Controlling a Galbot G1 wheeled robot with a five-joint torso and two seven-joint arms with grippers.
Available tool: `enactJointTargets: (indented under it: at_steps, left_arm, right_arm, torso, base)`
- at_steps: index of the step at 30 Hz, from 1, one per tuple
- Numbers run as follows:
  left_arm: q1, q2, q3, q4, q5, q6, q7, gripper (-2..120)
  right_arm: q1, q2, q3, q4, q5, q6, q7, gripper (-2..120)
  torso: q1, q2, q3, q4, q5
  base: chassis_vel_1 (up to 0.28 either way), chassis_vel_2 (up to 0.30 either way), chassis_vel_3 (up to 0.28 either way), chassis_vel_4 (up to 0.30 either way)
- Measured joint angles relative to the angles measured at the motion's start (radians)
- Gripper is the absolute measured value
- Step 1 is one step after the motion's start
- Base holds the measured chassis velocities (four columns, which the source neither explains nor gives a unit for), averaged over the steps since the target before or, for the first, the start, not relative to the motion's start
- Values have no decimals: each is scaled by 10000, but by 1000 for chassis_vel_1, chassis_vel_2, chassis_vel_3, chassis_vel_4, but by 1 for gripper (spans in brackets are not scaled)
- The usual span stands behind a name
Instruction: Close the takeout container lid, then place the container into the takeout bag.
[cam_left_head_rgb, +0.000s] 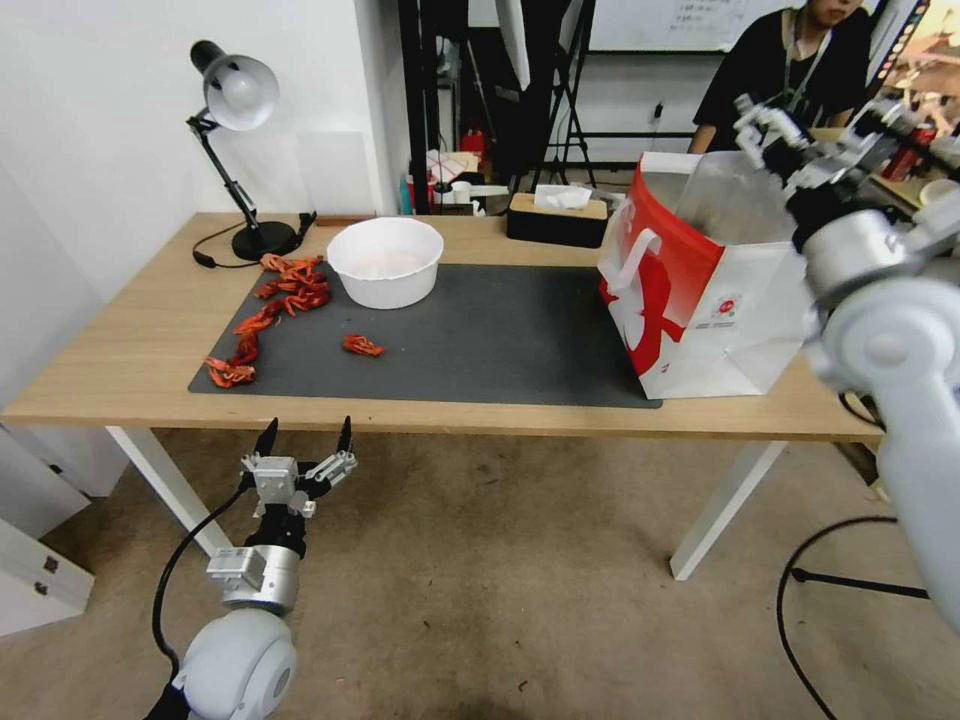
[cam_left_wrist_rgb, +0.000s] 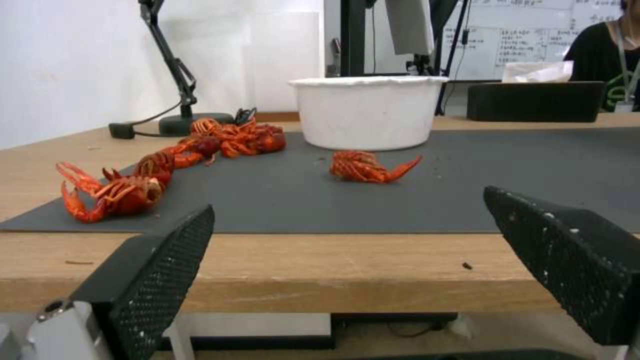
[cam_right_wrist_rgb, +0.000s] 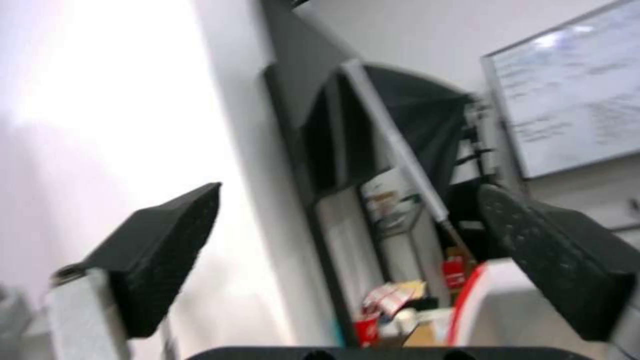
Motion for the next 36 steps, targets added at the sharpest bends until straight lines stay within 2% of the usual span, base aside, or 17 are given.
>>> enactJointTargets:
  at_steps: [3, 4, 6, 7, 11, 12, 15, 24, 36]
  left_arm:
    - [7, -17, -26, -11, -4, 0, -5, 100]
    - [7, -17, -26, -11, -4, 0, -5, 100]
    - [6, -56, -34, -20, -5, 0, -9, 100]
    - [6, -56, -34, -20, -5, 0, -9, 100]
    - [19, -132, -35, -27, -3, 6, -10, 100]
    - [19, -132, -35, -27, -3, 6, -10, 100]
    - [23, -181, -38, -28, -2, 9, -14, 100]
    - [49, -234, -29, -5, 2, 10, -18, 100]
    - [112, -305, 18, 41, 13, 3, -17, 100]
  right_arm:
    - [-1315, 52, -321, 709, -2102, 232, -643, 100]
    - [-1315, 52, -321, 709, -2102, 232, -643, 100]
    - [-2113, 291, -514, 1138, -3874, 306, -642, 100]
    - [-2113, 291, -514, 1138, -3874, 306, -642, 100]
    - [-3587, 720, -546, 1494, -6478, 705, -376, 100]
    - [-3587, 720, -546, 1494, -6478, 705, -376, 100]
    - [-5058, 1109, -575, 1667, -8087, 1246, 73, 100]
    - [-7228, 2036, -999, 1024, -10102, 2617, 1303, 100]
    - [-7875, 2518, -1765, -118, -10477, 3301, 2379, 100]
  torso:
    - [-1, 1, -1, -4, 0]
    - [-1, 1, -1, -4, 0]
    - [0, 1, 0, 1, -1]
    - [0, 1, 0, 1, -1]
    - [0, 1, 0, -1, 0]
    - [0, 1, 0, -1, 0]
    - [-1, 1, -1, -2, -1]
    - [-1, 1, 0, -2, -1]
    - [-1, 1, 0, 0, -1]
  base:
    - [0, 0, 0, 0]
    - [0, 0, 0, 0]
    - [0, 0, 0, 0]
    - [0, 0, 0, 0]
    - [0, 0, 0, 0]
    - [0, 0, 0, 0]
    - [0, 0, 0, 0]
    - [0, 0, 0, 0]
    - [0, 0, 0, 0]
